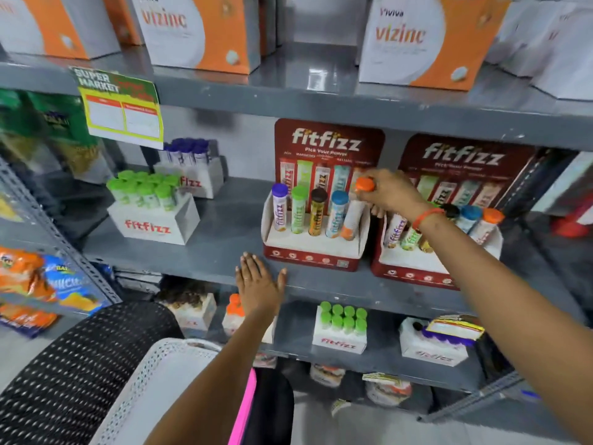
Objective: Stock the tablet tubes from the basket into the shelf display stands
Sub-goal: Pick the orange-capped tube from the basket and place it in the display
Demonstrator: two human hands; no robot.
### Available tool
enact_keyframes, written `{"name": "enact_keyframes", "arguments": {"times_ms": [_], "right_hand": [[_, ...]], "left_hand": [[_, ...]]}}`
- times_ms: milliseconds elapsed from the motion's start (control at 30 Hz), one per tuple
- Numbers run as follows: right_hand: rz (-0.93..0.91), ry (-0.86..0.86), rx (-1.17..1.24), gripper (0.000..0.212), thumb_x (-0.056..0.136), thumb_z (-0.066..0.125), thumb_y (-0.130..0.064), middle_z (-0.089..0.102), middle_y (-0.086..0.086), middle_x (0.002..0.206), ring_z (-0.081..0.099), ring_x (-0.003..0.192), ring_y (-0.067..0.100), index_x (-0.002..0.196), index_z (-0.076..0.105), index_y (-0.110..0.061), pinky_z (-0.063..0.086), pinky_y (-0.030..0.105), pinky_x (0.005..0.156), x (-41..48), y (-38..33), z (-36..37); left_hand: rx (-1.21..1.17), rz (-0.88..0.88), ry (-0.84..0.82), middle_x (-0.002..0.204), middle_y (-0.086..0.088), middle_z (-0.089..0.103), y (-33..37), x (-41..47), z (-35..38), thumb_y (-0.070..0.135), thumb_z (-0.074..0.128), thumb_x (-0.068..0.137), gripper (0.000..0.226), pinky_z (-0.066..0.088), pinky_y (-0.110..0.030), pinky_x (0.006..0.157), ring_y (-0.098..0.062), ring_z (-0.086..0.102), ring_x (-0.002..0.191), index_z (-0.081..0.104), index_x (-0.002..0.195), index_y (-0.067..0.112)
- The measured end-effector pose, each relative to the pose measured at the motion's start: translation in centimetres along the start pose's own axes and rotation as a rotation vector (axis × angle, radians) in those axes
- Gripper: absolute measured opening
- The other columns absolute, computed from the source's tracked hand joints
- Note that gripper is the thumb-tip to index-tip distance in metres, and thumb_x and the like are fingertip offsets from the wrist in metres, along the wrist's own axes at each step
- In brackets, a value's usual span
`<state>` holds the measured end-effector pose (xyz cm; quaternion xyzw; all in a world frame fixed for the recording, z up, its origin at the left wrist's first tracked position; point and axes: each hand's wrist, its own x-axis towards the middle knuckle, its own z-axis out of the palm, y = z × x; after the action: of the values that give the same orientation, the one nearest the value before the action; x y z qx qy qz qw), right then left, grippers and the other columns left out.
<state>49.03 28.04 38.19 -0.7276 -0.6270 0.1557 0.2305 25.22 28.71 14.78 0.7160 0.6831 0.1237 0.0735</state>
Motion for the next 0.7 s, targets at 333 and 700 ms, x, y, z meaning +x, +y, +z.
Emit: {"name": "enact_keyframes", "arguments": {"times_ms": [333, 700], "right_hand": [[0.046, -0.11, -0.194, 0.016, 0.095, 0.046, -0.03, 0.059, 0.0, 0.087, 0.062, 0.047, 0.014, 0.104, 0.057, -0.021, 0.043, 0.019, 0.04, 0.54, -0.04, -0.71], [0.05, 0.092, -0.193, 0.036, 0.073, 0.076, -0.029, 0.07, 0.012, 0.107, 0.062, 0.086, 0.024, 0.101, 0.066, -0.01, 0.043, 0.023, 0.074, 0.83, 0.26, -0.04]], "left_hand": [[0.032, -0.003, -0.007, 0.158, -0.018, 0.001, 0.14, -0.2, -0.19, 0.062, 0.011, 0.092, 0.082, -0.004, -0.04, 0.117, -0.031, -0.001, 0.146, -0.002, 0.148, 0.004], [0.057, -0.004, -0.019, 0.158, -0.017, 0.0, 0.07, -0.25, -0.3, 0.064, 0.005, 0.089, 0.084, -0.008, -0.039, 0.114, -0.031, -0.002, 0.146, -0.003, 0.148, 0.005]]}}
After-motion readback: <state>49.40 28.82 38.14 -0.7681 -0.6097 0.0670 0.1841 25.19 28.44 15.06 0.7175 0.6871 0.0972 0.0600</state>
